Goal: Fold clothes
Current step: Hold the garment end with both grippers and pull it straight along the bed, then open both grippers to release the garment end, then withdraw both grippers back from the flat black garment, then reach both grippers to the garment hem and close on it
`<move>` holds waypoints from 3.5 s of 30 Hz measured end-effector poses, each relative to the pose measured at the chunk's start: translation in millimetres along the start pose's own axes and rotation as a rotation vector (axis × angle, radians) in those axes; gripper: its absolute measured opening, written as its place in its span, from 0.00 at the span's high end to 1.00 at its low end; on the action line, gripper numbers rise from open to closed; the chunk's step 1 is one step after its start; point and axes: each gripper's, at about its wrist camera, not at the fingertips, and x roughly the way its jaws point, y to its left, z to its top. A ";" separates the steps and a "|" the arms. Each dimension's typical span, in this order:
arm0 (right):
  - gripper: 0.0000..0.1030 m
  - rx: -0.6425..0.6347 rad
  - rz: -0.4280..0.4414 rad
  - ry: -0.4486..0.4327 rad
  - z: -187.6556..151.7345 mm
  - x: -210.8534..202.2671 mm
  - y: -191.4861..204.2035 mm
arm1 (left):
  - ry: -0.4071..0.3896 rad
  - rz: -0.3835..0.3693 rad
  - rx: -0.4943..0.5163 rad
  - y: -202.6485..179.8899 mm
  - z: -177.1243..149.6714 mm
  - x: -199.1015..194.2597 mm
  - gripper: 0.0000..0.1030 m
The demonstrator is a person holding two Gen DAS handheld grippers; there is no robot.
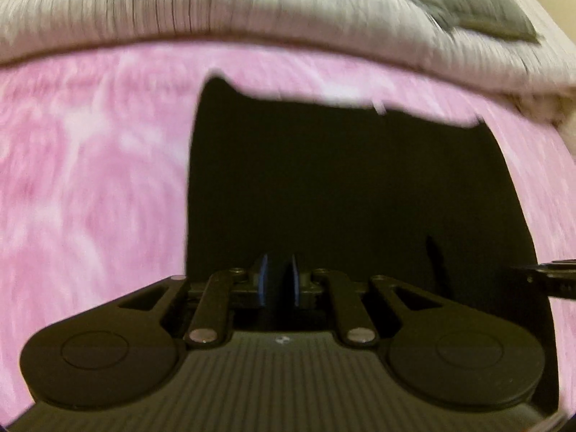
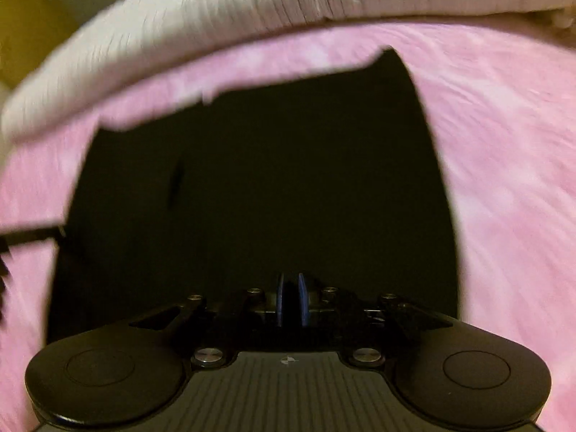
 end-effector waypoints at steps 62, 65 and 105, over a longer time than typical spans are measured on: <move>0.53 -0.198 -0.014 0.105 -305.6 -425.1 21.5 | -0.021 0.209 0.021 -273.9 -336.9 -454.1 0.61; 0.53 -0.227 0.000 0.110 -315.7 -433.2 20.9 | -0.012 0.213 0.006 -275.7 -349.0 -457.5 0.61; 0.53 0.114 -0.068 0.039 -303.7 -313.2 8.5 | 0.123 0.139 -0.020 -91.0 -334.5 -317.6 0.56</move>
